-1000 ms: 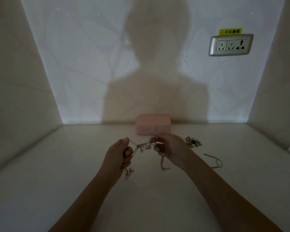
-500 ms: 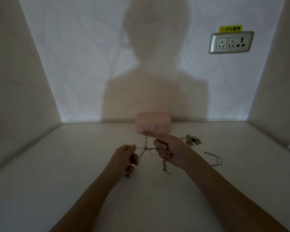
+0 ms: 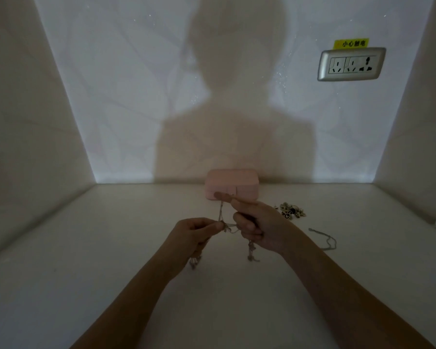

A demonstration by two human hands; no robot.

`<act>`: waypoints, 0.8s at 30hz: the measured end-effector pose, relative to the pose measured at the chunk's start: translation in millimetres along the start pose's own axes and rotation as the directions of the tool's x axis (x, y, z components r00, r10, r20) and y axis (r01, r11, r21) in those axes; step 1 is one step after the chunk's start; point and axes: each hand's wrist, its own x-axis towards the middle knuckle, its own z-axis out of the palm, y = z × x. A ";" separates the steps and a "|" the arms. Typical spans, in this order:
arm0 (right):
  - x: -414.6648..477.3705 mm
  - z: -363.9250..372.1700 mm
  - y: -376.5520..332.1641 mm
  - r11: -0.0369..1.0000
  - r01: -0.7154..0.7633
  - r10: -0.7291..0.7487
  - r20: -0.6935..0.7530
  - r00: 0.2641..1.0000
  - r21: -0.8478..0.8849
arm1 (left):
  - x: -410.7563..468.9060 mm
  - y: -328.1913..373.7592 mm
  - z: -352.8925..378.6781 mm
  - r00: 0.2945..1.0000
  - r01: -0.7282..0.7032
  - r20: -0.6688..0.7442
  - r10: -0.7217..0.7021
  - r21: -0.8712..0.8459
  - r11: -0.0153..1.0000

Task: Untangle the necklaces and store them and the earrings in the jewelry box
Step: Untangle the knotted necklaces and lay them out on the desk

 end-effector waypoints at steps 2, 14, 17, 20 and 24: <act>1.1 -0.1 1.3 0.999 0.030 -0.029 -0.027 0.999 0.030 | 1.6 -0.7 -0.2 0.999 0.013 -0.037 -0.014 -0.030 0.999; 2.0 -7.2 1.1 0.986 0.064 -0.063 -0.008 0.998 0.155 | 6.3 0.8 -5.8 0.982 0.012 -0.180 -0.051 -0.212 0.977; -0.3 0.1 -1.8 0.998 0.008 -0.004 -0.077 0.997 0.058 | 4.0 1.9 -2.0 0.989 -0.055 -0.147 0.032 -0.155 0.986; -5.1 6.2 -3.5 0.959 -0.043 0.012 -0.110 0.994 -0.280 | 2.4 2.7 0.5 0.990 -0.070 -0.128 0.053 -0.136 0.988; -5.1 10.0 -0.6 0.828 -0.024 -0.074 -0.151 0.986 -0.560 | -2.0 5.5 2.4 0.988 -0.089 -0.123 0.089 0.003 0.996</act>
